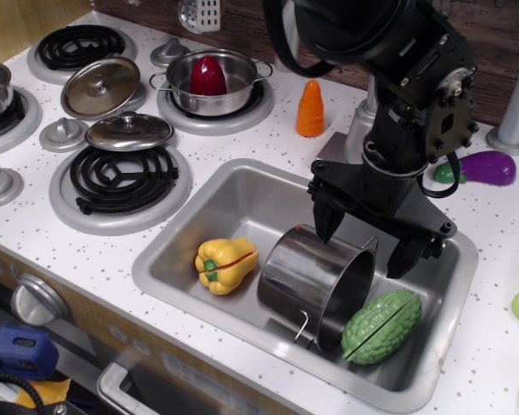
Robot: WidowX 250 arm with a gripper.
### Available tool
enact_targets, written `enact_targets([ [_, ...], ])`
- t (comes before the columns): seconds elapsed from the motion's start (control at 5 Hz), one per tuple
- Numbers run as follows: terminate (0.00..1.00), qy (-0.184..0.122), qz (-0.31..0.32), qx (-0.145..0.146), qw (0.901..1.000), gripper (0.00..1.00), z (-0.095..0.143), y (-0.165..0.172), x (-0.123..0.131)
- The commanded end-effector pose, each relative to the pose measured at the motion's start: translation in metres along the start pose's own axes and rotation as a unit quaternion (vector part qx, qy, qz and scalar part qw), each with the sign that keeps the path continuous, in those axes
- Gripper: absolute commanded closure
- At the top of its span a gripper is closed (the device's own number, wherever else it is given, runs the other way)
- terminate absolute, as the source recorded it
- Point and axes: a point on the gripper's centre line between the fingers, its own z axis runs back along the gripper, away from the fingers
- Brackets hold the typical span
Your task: Flip pot upright in sink
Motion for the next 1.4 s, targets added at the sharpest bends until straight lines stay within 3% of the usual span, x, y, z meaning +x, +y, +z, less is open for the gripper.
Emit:
enact_targets([
  [0.0, 0.00, 0.000, 0.000, 0.000, 1.0000, 0.00, 0.000, 0.000, 0.000],
  [0.6, 0.00, -0.056, -0.044, 0.120, 0.9902, 0.00, -0.013, -0.007, -0.003],
  [0.8, 0.00, -0.058, -0.051, 0.186, 0.9795, 0.00, -0.022, -0.006, -0.005],
  [1.2, 0.00, -0.026, -0.079, 0.234, 0.9687, 0.00, -0.032, 0.005, -0.004],
])
